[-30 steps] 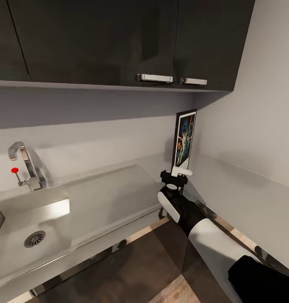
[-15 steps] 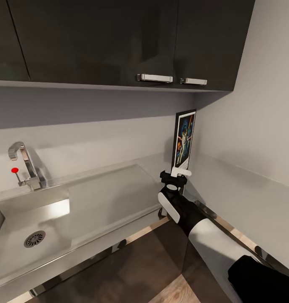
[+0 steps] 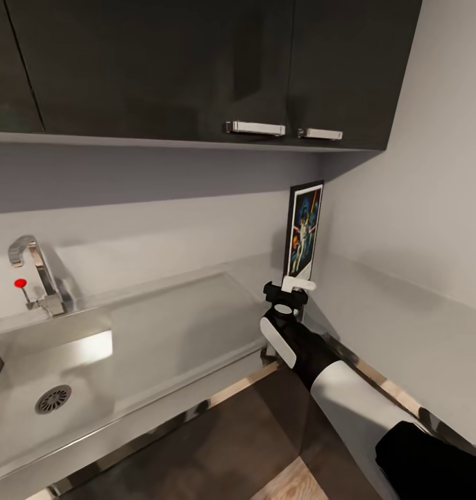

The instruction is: Pick up the poster from the kitchen countertop and hang it on one of the wall nails in the kitchen.

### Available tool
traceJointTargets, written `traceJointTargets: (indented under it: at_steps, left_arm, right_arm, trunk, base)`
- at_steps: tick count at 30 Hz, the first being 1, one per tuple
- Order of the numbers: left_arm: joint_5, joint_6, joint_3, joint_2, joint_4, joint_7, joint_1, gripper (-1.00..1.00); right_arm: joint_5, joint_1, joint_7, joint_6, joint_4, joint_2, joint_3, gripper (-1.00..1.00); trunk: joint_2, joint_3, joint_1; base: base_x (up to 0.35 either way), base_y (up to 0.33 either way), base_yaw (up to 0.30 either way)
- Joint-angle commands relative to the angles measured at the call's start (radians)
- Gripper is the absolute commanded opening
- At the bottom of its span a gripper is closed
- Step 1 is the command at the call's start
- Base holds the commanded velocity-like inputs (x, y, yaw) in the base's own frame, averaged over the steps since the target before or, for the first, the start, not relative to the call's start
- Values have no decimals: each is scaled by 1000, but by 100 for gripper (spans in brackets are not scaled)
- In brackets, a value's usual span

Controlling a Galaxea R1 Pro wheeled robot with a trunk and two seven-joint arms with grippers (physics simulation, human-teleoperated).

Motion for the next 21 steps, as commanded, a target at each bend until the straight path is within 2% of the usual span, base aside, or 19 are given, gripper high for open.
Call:
traceJointTargets:
  at_steps: [1, 21]
  left_arm:
    - [-11, -2, 5, -1, -1, -1, 0, 100]
    - [-11, -2, 5, -1, -1, -1, 0, 100]
  right_arm:
    - [-3, -1, -7, 8, -1, -1, 4, 100]
    - [-3, 0, -7, 8, 0, -1, 4, 100]
  trunk:
    - [0, -1, 0]
    - [0, -1, 0]
  base:
    - [130, 0, 0]
    - [16, 0, 0]
